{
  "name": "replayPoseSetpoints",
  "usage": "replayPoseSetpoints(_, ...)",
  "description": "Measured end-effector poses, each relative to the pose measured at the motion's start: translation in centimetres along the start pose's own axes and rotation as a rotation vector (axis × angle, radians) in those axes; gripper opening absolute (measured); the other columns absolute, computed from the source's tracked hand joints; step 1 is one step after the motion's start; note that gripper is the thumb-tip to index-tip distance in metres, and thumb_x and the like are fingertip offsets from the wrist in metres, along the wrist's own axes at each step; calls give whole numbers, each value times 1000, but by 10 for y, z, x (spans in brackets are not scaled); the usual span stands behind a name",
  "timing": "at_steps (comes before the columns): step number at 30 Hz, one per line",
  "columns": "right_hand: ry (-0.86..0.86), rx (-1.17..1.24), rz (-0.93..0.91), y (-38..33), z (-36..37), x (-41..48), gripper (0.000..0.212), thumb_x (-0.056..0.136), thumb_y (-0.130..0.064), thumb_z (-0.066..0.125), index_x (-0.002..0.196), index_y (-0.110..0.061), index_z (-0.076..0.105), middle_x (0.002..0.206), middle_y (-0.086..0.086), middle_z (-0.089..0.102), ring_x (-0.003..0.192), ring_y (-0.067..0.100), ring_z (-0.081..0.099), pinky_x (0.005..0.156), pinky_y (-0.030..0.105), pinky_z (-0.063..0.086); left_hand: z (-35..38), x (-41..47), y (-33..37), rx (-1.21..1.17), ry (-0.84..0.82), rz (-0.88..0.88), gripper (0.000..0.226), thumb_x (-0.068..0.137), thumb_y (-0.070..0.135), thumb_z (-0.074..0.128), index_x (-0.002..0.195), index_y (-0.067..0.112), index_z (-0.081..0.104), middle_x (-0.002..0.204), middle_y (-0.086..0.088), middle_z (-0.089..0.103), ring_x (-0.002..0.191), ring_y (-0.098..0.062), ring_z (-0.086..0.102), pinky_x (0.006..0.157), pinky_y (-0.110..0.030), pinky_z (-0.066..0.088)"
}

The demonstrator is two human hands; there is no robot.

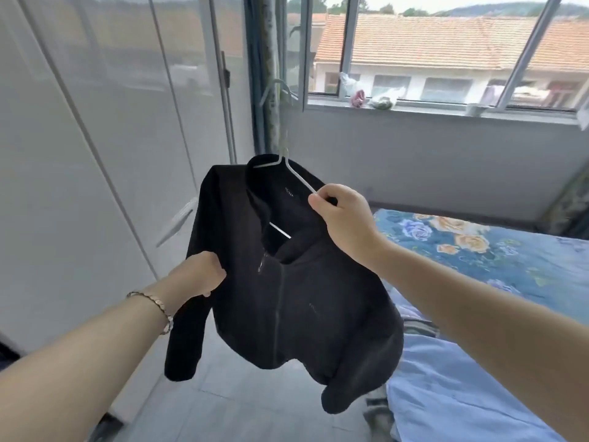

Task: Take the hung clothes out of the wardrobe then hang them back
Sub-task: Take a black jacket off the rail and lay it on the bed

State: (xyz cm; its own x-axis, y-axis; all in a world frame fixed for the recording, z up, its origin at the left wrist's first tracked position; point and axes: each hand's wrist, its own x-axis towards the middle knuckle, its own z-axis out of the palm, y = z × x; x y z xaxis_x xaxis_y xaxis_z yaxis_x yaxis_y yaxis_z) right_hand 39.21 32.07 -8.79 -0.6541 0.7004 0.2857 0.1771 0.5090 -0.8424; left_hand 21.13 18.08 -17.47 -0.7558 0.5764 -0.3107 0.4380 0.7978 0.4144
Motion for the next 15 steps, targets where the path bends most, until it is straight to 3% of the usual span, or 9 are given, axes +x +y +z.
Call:
replayPoseSetpoints(3,126,-50,62,40,-67,-15,24,92,-17,53,69,-9,56,64,-8,44,62,8,43,57,6,34,47,3,67,37,-80,104,23,92,7,44,70,12,51,87,-14,65,79,-31,65,72,-35,54)
replayPoseSetpoints(6,257,-68,161,91,-147,-33,23,92,-18,53,72,-8,59,56,-9,44,54,4,42,51,9,33,95,3,142,107,-160,196,17,87,10,42,89,7,59,87,-14,71,82,-29,69,57,-27,45)
replayPoseSetpoints(9,398,-69,275,151,-233,-58,28,93,-18,53,66,-11,55,41,-14,42,43,1,40,47,12,30,144,-5,222,126,-214,305,13,85,12,44,83,11,57,84,-11,72,74,-27,68,56,-25,44)
replayPoseSetpoints(12,510,-106,380,222,-310,-94,23,94,-16,51,77,-1,59,60,-2,45,56,8,39,58,21,30,198,-13,293,152,-250,410,13,86,15,45,80,14,56,84,-10,70,74,-26,69,70,-28,52)
replayPoseSetpoints(15,626,-182,509,303,-368,-136,16,94,-16,52,84,-7,60,79,5,52,73,15,46,68,26,34,257,-16,341,222,-308,491,13,85,14,44,83,12,56,90,-14,70,84,-30,68,79,-35,53)
